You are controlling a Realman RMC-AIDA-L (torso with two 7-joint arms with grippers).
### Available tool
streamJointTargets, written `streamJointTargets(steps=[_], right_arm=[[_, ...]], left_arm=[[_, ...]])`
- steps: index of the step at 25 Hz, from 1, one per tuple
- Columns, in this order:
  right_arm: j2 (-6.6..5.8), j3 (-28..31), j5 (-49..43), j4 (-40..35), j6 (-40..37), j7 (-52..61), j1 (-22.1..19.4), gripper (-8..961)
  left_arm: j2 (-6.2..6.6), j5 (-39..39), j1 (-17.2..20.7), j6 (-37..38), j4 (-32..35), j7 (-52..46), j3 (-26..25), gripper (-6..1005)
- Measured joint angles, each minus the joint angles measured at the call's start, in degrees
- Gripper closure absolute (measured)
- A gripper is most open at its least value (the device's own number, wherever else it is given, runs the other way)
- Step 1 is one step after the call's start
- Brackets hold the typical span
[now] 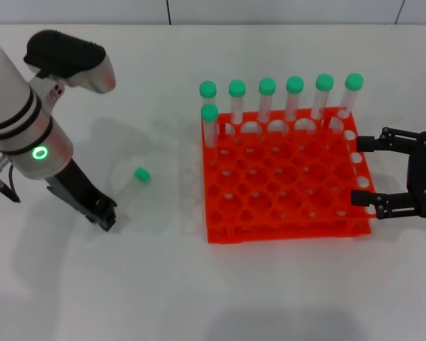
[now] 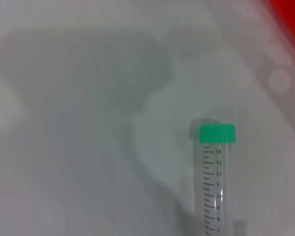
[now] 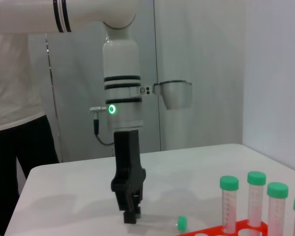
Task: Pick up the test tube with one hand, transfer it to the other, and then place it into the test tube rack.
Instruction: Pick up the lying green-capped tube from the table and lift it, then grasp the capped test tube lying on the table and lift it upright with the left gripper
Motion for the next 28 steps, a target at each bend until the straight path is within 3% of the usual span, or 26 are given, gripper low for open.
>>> streamJointTargets(steps=[2, 8, 12, 16, 22, 28], right_arm=[[-0.06, 0.0, 0.01, 0.0, -0.06, -0.01, -0.07, 77], [-0.5, 0.48, 0.09, -0.14, -0.72, -0.01, -0.47, 77], [-0.54, 1.25, 0.08, -0.17, -1.16, -0.01, -0.68, 77], [-0.55, 1.9, 0.11, -0.18, -1.7, 0.0, -1.06, 78], [-0.55, 2.86, 0.11, -0.18, -2.11, 0.2, -1.38, 78], [-0.49, 2.85, 0.16, -0.18, -2.3, 0.48, -1.41, 77]], left_arm=[[0.0, 0.01, 0.07, 0.01, 0.62, -0.17, -0.07, 807], [0.0, -0.4, 3.64, -0.63, 16.15, -1.27, -0.48, 806], [-0.04, -2.55, 7.69, -6.32, 26.1, -1.31, 1.4, 806], [-0.04, -1.54, 11.69, -15.03, 31.53, -0.84, 7.76, 807], [-0.07, 0.46, 16.78, -32.85, 33.2, 2.15, 19.85, 807], [-0.13, -4.78, 22.47, -50.99, 33.73, 7.09, 24.93, 803]])
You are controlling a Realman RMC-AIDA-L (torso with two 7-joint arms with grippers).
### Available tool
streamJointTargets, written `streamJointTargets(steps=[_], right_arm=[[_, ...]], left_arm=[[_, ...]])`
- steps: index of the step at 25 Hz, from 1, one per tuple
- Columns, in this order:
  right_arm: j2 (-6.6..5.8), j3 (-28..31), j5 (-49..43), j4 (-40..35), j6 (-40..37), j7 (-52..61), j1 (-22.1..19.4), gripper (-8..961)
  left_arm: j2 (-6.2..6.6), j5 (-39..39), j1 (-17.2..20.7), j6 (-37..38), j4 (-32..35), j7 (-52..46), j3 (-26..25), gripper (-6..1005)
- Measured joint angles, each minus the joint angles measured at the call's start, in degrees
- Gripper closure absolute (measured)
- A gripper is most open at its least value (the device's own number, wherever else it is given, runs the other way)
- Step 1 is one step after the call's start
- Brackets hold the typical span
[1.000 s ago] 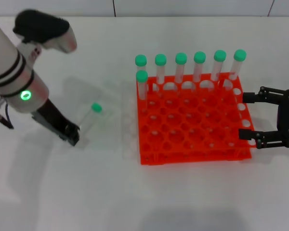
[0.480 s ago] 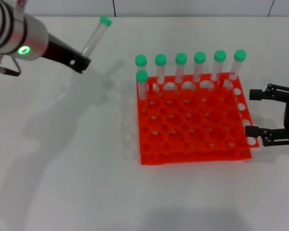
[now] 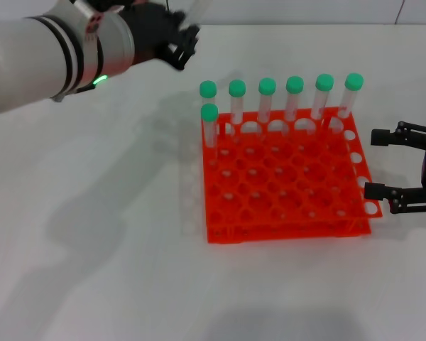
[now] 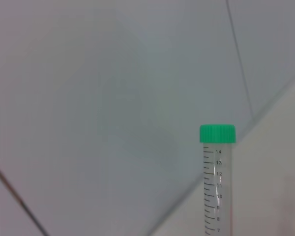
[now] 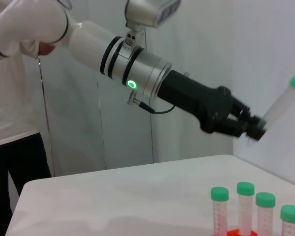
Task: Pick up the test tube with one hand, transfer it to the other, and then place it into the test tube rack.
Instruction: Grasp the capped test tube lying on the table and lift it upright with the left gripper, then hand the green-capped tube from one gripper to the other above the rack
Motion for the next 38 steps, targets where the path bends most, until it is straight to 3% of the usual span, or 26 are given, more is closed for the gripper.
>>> streamJointTargets(steps=[4, 9, 12, 13, 14, 20, 24, 28, 30, 38], right_arm=[[0.04, -0.02, 0.09, 0.0, 0.2, 0.07, 0.01, 77], [0.07, -0.04, 0.12, 0.01, 0.34, 0.2, 0.08, 78], [0.12, -0.04, 0.13, 0.01, 0.36, 0.22, 0.08, 78], [0.15, -0.04, 0.14, 0.01, 0.37, 0.24, 0.09, 78], [0.16, -0.04, 0.14, 0.01, 0.37, 0.26, 0.09, 78], [0.34, -0.04, 0.13, 0.01, 0.41, 0.29, 0.32, 77], [0.4, -0.04, 0.03, 0.01, 0.34, 0.31, 0.48, 77], [0.47, -0.04, 0.23, 0.01, 0.25, 0.31, 0.58, 78], [0.48, -0.04, 0.35, 0.01, 0.16, 0.31, 0.61, 78], [0.43, 1.55, 0.25, 0.01, 0.3, 0.29, 0.61, 77]], left_arm=[[0.17, -13.73, 2.13, -8.58, -2.47, 10.76, 0.15, 800], [0.23, -35.67, 1.63, -8.75, -8.04, 29.74, -2.18, 797], [0.29, -46.45, -0.32, -3.09, -13.1, 37.42, -5.67, 795], [0.25, -52.08, -1.53, 2.67, -16.4, 41.15, -8.78, 794], [0.25, -52.08, -1.53, 2.67, -16.4, 41.15, -8.78, 793], [0.37, -69.57, -5.79, 26.35, -31.08, 57.24, -23.81, 789], [1.63, -71.25, -9.53, 39.05, -42.02, 62.94, -33.36, 787], [4.52, -70.6, -12.22, 44.34, -50.11, 65.71, -35.43, 784], [5.33, -67.95, -13.05, 45.18, -51.68, 65.72, -35.37, 783], [4.84, -59.7, -15.02, 45.31, -52.08, 65.08, -35.64, 777]])
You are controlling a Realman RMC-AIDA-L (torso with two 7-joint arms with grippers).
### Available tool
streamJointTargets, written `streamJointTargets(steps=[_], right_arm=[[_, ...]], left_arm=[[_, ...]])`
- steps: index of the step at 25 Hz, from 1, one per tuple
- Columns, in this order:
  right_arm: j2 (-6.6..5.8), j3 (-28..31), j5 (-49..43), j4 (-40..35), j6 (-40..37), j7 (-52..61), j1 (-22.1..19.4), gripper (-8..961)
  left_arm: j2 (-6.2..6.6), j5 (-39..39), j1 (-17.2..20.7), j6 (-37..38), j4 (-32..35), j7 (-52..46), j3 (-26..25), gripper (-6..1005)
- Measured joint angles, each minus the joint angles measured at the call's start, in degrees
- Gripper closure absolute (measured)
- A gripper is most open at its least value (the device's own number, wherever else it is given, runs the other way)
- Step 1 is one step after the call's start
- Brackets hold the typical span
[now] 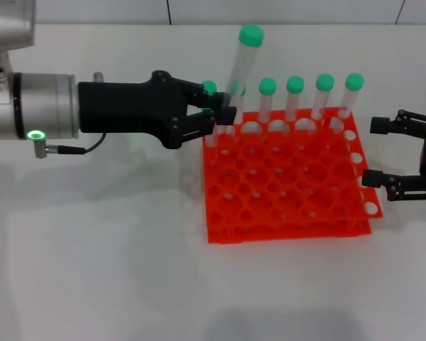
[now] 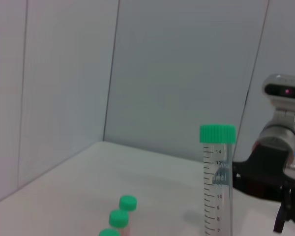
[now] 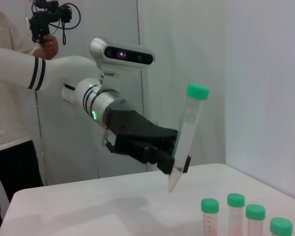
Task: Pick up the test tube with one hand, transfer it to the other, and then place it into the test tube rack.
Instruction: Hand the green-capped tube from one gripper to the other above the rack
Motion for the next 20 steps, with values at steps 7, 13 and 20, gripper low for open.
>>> streamJointTargets(steps=[7, 13, 20], right_arm=[[-0.06, 0.82, -0.09, 0.0, -0.36, 0.0, -0.13, 78], [-0.2, 3.95, -0.17, 0.0, -0.3, 0.91, -0.26, 79], [-0.28, 7.37, 0.27, -0.1, -0.46, 8.64, 1.24, 79]], left_arm=[[-0.61, 4.22, -4.03, -4.28, -0.44, -2.31, -0.07, 772], [-1.3, 7.74, -8.87, -7.87, -2.59, -3.84, 0.45, 768], [-1.75, 10.93, -13.25, -8.96, -7.15, -3.77, 0.55, 764]])
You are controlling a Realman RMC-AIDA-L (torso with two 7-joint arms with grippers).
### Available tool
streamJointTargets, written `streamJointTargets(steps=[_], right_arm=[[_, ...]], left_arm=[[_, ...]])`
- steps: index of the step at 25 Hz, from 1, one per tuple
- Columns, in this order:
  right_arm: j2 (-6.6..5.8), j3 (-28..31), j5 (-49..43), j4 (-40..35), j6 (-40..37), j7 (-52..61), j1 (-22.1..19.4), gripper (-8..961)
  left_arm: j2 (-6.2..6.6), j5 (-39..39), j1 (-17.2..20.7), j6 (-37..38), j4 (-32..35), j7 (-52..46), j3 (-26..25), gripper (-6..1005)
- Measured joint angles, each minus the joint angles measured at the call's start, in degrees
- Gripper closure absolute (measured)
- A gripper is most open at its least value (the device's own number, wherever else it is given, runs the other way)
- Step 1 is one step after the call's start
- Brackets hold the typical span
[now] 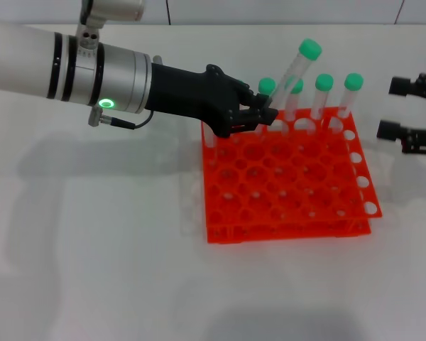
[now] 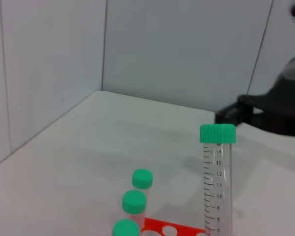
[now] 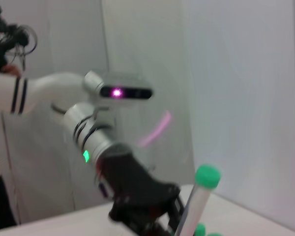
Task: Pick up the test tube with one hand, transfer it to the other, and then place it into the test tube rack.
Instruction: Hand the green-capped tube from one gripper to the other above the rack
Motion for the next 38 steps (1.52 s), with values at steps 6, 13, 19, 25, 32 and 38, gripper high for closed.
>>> streamJointTargets(steps=[6, 13, 19, 25, 32, 38], right_arm=[[2.61, 6.17, 0.07, 0.41, -1.2, 5.04, 0.58, 80], [9.02, 10.9, 0.16, 1.4, 0.25, 5.74, 1.1, 81], [10.19, 10.67, 2.08, 10.15, 0.53, -0.63, 4.14, 81], [10.81, 10.22, 3.12, 15.59, -0.57, -6.82, 6.0, 81], [10.86, 10.49, 3.75, 19.51, -1.56, -11.06, 7.43, 80], [10.88, 10.9, 4.59, 21.45, -1.33, -13.98, 8.16, 80]], left_arm=[[-0.63, 1.36, -0.2, 0.25, 0.1, -0.14, 0.0, 760], [-1.2, 1.61, 0.06, 0.16, 0.2, 0.26, -0.05, 755], [-1.51, 1.64, 0.23, 0.09, 0.52, 0.26, -0.08, 751], [-1.68, 1.62, 0.29, -0.03, 0.71, 0.26, -0.09, 747], [-1.9, 1.49, 0.12, -0.04, 0.86, 0.38, -0.15, 742], [-2.13, 1.46, 0.07, -0.04, 0.86, 0.45, -0.08, 738]])
